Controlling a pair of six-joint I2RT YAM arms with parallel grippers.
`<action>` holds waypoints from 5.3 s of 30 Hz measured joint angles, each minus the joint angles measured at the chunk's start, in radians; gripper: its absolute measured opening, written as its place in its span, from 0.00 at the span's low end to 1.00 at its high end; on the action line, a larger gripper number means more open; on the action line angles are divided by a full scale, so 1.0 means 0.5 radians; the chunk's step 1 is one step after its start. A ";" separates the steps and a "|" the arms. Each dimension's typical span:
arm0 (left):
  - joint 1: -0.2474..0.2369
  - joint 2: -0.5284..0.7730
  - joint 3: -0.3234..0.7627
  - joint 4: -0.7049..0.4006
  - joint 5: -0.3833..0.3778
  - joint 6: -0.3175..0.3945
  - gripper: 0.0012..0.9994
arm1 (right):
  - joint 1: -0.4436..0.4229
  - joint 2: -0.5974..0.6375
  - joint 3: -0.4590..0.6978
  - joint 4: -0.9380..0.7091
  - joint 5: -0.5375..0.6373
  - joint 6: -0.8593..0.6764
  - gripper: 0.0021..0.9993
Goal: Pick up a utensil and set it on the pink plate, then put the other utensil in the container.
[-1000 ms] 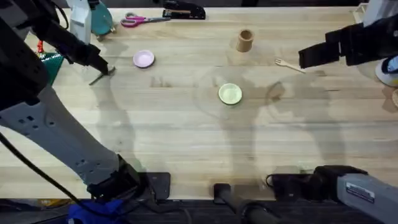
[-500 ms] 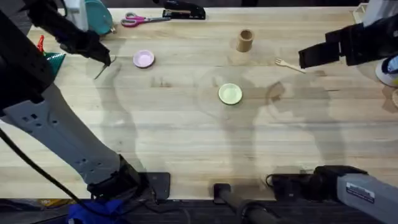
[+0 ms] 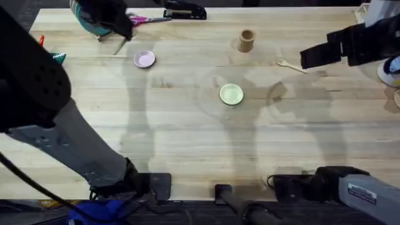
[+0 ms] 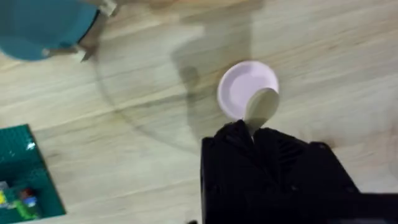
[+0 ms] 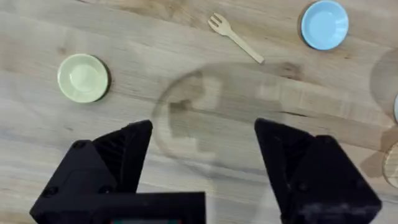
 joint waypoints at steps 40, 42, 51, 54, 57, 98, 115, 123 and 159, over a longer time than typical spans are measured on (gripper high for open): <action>-0.130 0.007 -0.587 0.585 -0.216 -0.683 0.04 | 0.000 0.000 0.000 0.001 0.000 0.000 1.00; -0.130 0.011 -0.587 0.592 -0.216 -0.683 0.04 | 0.000 0.001 0.000 0.001 0.000 0.000 1.00; -0.130 0.131 -0.587 0.632 -0.216 -0.683 0.04 | 0.000 0.000 0.000 0.001 0.000 -0.001 1.00; -0.130 0.130 -0.587 0.642 -0.216 -0.683 0.04 | 0.000 0.000 0.000 0.001 0.000 -0.002 1.00; -0.130 0.130 -0.587 0.644 -0.216 -0.683 0.06 | 0.000 0.000 0.000 0.000 0.000 -0.001 1.00; -0.130 -0.694 -0.573 0.127 0.093 -0.228 1.00 | 0.000 0.000 0.000 0.030 0.000 -0.001 1.00; -0.136 -1.209 -1.375 0.900 1.016 0.467 0.99 | -0.001 0.000 0.000 0.030 0.000 0.035 1.00; -0.166 -0.884 -1.420 1.203 1.300 0.760 1.00 | -0.035 0.000 0.000 0.029 -0.002 0.125 1.00; -0.176 -0.740 -1.420 1.369 1.431 0.821 1.00 | -0.098 0.775 0.594 -0.126 0.317 -0.843 1.00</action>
